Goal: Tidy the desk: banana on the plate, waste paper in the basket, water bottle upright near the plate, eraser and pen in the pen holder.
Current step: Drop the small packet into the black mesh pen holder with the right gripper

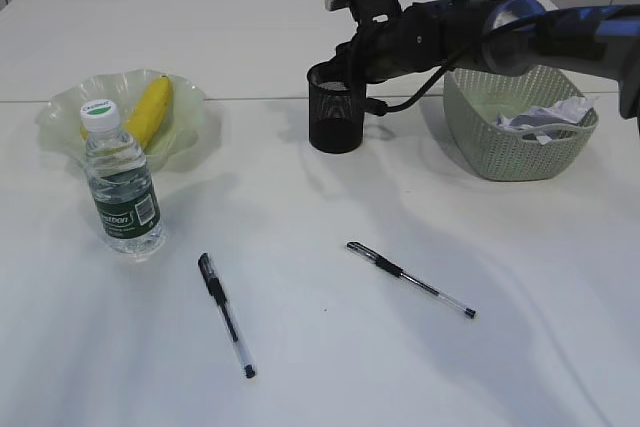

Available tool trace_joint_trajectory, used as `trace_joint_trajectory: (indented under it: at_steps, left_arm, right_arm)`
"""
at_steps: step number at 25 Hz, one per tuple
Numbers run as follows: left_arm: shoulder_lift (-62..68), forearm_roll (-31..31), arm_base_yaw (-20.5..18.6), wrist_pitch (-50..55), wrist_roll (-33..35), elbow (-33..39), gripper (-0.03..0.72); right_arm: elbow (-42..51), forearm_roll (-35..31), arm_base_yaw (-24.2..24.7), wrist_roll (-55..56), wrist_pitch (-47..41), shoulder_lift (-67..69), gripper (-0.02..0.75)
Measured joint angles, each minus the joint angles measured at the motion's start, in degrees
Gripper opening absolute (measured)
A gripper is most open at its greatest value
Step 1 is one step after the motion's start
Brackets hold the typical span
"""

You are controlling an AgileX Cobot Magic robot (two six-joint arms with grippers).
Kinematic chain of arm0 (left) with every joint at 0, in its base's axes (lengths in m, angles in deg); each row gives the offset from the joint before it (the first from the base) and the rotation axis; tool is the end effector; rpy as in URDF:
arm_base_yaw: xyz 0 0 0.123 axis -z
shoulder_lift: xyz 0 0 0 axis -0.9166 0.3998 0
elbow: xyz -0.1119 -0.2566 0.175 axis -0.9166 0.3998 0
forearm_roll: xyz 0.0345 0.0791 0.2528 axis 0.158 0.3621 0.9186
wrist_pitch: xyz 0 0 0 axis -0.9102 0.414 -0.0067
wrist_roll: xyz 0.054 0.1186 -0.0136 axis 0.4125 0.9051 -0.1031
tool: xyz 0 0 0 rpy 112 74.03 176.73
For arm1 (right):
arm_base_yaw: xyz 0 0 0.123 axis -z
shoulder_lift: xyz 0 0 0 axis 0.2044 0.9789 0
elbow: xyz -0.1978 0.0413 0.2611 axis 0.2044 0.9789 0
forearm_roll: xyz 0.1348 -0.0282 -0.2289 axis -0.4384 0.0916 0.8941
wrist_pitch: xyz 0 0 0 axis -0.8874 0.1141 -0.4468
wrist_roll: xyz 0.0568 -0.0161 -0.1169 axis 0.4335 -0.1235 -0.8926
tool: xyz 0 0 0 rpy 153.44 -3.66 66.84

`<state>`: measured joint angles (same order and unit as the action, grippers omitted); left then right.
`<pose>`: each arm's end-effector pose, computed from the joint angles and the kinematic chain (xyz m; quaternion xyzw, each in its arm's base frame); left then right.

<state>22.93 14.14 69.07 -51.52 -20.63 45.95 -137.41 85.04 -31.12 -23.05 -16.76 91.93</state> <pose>0.1979 0.0017 0.3532 0.0467 0.8311 0.0549 0.5515 0.6014 0.2115 0.1828 -0.1959 0.8560 0.0560 0.4752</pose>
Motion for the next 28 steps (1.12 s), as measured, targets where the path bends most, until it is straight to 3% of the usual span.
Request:
trace_joint_trajectory:
  at_steps: [28]
  left_arm:
    - [0.0, 0.0, 0.0, 0.1, 0.0, 0.0, 0.517]
  right_arm:
    - [0.0, -1.6, -0.4, 0.3, -2.0, 0.0, 0.221]
